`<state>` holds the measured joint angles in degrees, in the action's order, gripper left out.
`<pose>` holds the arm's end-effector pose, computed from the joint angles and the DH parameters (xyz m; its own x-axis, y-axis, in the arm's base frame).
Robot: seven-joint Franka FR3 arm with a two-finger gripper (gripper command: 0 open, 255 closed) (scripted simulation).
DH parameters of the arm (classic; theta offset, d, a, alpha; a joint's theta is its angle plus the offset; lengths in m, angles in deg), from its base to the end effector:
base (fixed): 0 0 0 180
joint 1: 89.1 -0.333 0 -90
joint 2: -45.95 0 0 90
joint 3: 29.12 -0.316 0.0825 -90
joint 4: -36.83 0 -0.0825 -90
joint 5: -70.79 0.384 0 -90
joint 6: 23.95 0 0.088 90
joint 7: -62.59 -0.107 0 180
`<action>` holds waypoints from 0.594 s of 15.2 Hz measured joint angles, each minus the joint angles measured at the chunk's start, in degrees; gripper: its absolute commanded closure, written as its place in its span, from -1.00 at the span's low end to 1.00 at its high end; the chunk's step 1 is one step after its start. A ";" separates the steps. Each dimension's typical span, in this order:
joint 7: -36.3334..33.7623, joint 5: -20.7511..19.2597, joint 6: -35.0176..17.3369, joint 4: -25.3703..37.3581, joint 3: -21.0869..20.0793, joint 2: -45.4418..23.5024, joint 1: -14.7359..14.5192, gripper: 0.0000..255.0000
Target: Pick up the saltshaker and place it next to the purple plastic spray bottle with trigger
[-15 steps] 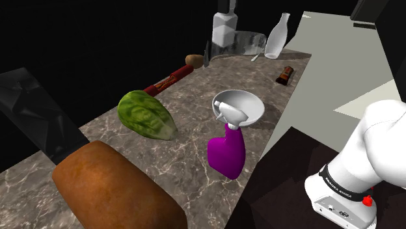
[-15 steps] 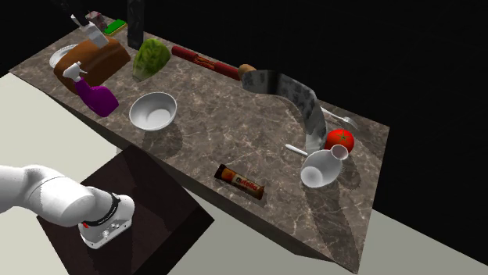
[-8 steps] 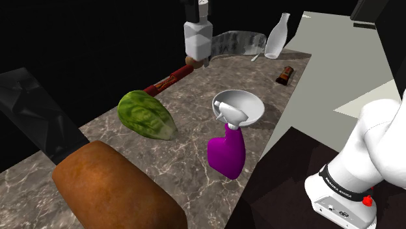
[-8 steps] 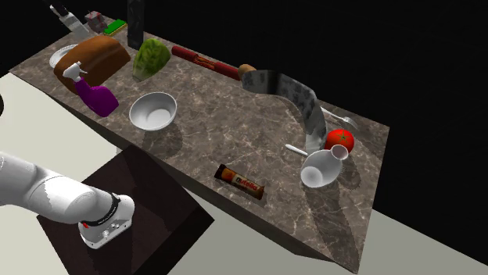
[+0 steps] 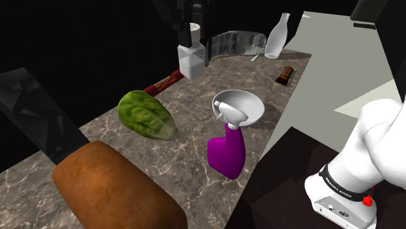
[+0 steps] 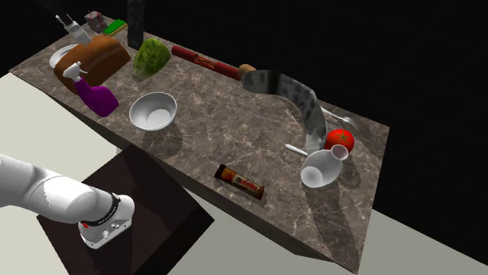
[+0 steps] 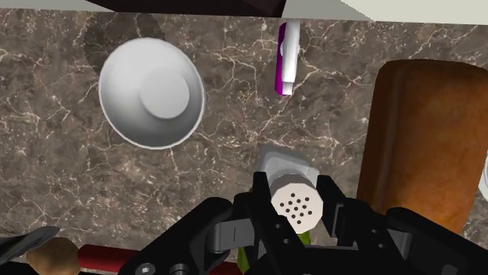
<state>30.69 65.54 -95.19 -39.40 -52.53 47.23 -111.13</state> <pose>0.3613 0.3548 0.7174 0.9782 0.2076 -0.0038 0.2066 -0.9714 0.1169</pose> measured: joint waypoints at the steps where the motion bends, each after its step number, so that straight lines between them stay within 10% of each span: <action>1: -0.05 0.18 -0.81 -1.17 0.04 0.40 0.03 1.00; 9: 0.55 1.67 -8.18 -11.86 0.84 4.09 0.55 1.00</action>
<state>31.24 67.20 -103.37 -51.26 -51.68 51.31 -110.58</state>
